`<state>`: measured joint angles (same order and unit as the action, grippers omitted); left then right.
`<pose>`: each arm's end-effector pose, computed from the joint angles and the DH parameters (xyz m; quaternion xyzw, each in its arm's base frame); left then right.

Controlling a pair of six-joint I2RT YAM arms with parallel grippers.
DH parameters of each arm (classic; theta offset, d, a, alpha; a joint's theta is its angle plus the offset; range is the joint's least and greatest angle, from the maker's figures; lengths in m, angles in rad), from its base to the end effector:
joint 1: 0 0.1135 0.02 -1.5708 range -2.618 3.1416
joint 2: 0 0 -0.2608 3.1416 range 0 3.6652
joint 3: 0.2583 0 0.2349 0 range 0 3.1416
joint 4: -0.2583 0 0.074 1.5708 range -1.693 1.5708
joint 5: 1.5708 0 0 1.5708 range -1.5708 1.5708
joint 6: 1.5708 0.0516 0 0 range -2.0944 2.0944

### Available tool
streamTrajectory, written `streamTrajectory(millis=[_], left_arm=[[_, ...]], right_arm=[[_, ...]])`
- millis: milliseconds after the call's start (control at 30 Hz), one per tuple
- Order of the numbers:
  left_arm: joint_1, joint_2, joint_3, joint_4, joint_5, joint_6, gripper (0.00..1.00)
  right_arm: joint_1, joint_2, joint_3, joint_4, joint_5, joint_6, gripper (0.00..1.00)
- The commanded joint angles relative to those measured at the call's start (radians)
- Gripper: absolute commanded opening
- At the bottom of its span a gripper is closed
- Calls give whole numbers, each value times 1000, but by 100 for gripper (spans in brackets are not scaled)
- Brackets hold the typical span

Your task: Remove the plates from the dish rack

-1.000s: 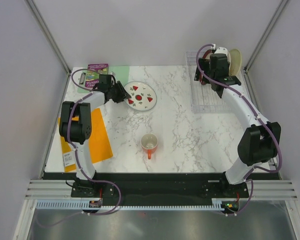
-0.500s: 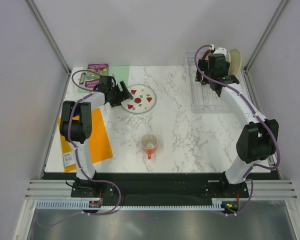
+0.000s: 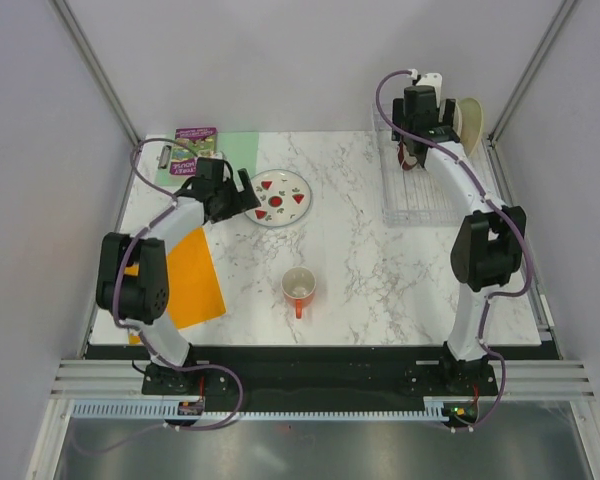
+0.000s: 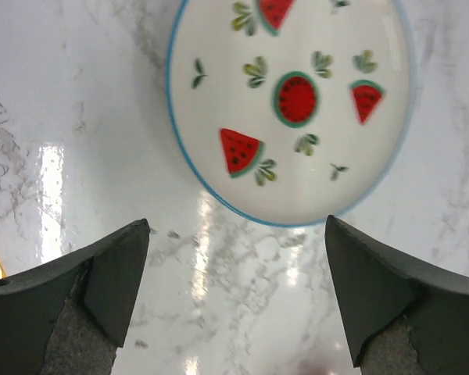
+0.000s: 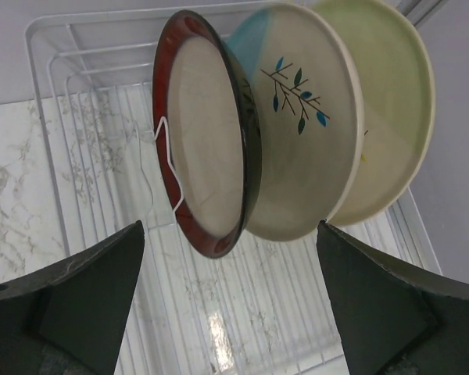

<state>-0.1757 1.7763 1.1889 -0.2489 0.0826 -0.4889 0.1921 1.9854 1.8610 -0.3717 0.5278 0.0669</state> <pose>0.3730 -0.0705 0.1998 -0.1308 0.9234 -0.1535 0.3265 0.4586 0.0627 0.3271 0.0814 0.8361 -0.1584 0.5189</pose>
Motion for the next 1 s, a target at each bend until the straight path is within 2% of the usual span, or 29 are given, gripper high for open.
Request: streamTrajectory(millis=[0, 33, 167, 400, 500, 667, 733, 867, 967], left_arm=[[-45, -267, -55, 29, -80, 41, 100], [-45, -334, -57, 25, -73, 42, 100], [-47, -438, -32, -64, -38, 90, 100], [-47, -672, -127, -69, -17, 87, 100], [-47, -722, -159, -62, 25, 96, 100], [-47, -752, -186, -61, 80, 75, 100], [-47, -753, -193, -58, 94, 69, 96], [-47, -761, -210, -52, 101, 50, 89], [-47, -772, -230, -47, 103, 38, 89]], right_arm=[[-6, 95, 118, 19, 75, -59, 98], [-9, 111, 147, 19, 71, -59, 98], [-32, 208, 220, 33, 75, -91, 98], [-43, 340, 359, 40, 101, -130, 97], [-48, 375, 386, 59, 110, -153, 74], [-51, 374, 368, 103, 87, -156, 52], [-49, 360, 353, 123, 107, -153, 13], [-48, 333, 317, 171, 139, -179, 0], [-40, 299, 277, 215, 182, -193, 0]])
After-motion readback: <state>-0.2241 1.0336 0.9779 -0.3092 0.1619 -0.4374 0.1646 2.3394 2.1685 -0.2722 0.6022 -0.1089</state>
